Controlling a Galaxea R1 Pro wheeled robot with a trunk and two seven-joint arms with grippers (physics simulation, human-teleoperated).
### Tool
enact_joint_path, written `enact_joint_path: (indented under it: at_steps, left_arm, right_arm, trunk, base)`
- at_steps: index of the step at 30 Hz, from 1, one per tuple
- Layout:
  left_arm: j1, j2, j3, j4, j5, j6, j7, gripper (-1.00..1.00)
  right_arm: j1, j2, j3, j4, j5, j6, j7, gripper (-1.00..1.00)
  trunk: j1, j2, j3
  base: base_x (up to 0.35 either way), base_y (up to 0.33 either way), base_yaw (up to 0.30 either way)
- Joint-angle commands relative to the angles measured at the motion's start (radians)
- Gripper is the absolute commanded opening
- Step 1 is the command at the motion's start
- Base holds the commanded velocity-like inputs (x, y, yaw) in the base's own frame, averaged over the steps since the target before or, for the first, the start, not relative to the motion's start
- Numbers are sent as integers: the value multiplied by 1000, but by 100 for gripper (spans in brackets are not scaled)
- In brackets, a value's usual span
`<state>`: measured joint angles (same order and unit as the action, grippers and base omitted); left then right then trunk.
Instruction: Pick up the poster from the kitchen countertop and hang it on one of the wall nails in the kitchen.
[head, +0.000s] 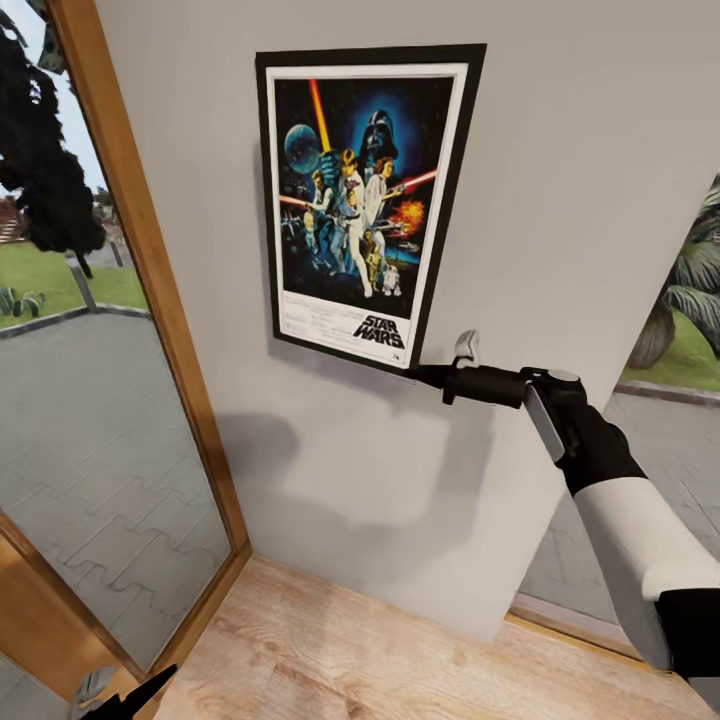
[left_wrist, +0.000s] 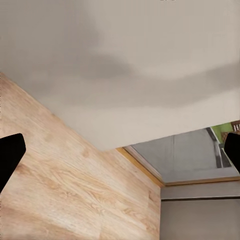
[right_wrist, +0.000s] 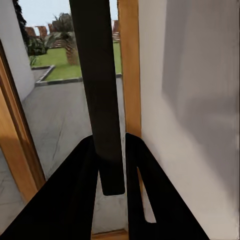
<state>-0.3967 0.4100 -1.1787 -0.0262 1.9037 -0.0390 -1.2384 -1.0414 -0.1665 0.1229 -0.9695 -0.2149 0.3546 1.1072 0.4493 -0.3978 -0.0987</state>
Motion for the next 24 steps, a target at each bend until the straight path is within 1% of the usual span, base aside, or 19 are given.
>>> enact_joint_path:
  at_steps: [1, 18, 24]
  left_arm:
    - [-1, 1, -9, -1, 8, -4, -1, 100]
    - [-1, 3, -9, -1, 8, -3, -1, 100]
    - [-1, 8, -9, -1, 8, -3, -1, 100]
  right_arm:
    - [-2, -1, 3, 1, -11, 12, 0, -100]
    - [-5, 1, 3, 3, -11, 10, -2, -100]
    - [-5, 1, 3, 3, -11, 8, -2, -100]
  trunk:
    - [1, -2, -2]
    - [1, -2, -2]
    - [1, -2, -2]
  base:
    - [0, 0, 0]
    - [25, 0, 0]
    - [106, 0, 0]
